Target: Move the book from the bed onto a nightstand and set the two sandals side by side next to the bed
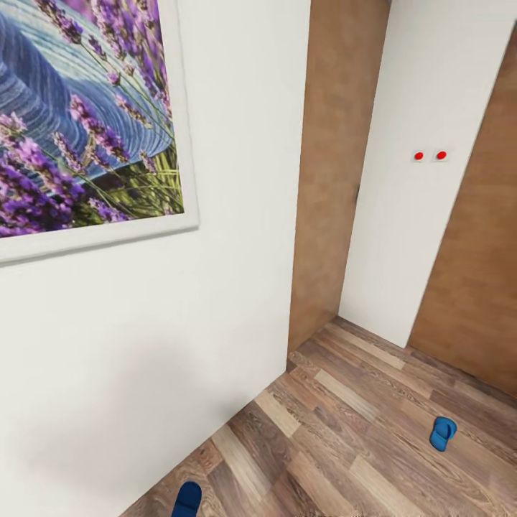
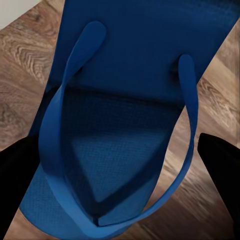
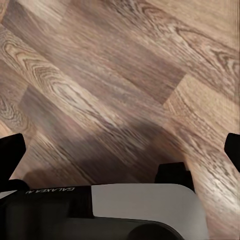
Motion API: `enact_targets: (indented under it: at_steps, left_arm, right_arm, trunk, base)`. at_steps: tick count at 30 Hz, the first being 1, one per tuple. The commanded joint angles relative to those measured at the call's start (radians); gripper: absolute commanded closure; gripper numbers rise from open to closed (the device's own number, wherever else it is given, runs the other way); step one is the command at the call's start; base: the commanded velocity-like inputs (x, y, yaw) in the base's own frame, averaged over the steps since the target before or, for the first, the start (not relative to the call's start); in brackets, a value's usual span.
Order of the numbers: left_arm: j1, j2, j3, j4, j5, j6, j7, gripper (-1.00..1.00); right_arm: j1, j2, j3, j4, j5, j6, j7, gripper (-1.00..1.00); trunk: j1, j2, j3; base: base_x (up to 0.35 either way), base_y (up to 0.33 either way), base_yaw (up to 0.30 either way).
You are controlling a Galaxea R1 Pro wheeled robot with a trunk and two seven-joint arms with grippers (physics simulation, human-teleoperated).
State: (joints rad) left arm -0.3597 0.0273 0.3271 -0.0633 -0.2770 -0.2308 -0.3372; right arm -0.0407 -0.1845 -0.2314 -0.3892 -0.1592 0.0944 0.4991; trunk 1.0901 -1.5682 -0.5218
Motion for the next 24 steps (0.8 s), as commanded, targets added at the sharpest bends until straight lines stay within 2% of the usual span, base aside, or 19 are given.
enact_targets:
  at_steps: [1, 24]
  left_arm:
    - [0.000, 0.000, 0.009, 0.000, -0.010, -0.004, -0.003, 1.00]
    - [0.000, 0.000, 0.009, 0.000, -0.010, -0.004, -0.003, 1.00]
  right_arm:
    - [-0.001, 0.000, -0.005, 0.000, -0.010, 0.010, 0.006, -1.00]
    - [-0.001, 0.000, -0.005, 0.000, -0.009, 0.010, 0.006, -1.00]
  trunk:
    - [0.000, -0.001, -0.001]
    - [0.000, -0.001, -0.001]
  base:
    - [0.000, 0.000, -0.241]
    - [0.000, 0.000, -0.241]
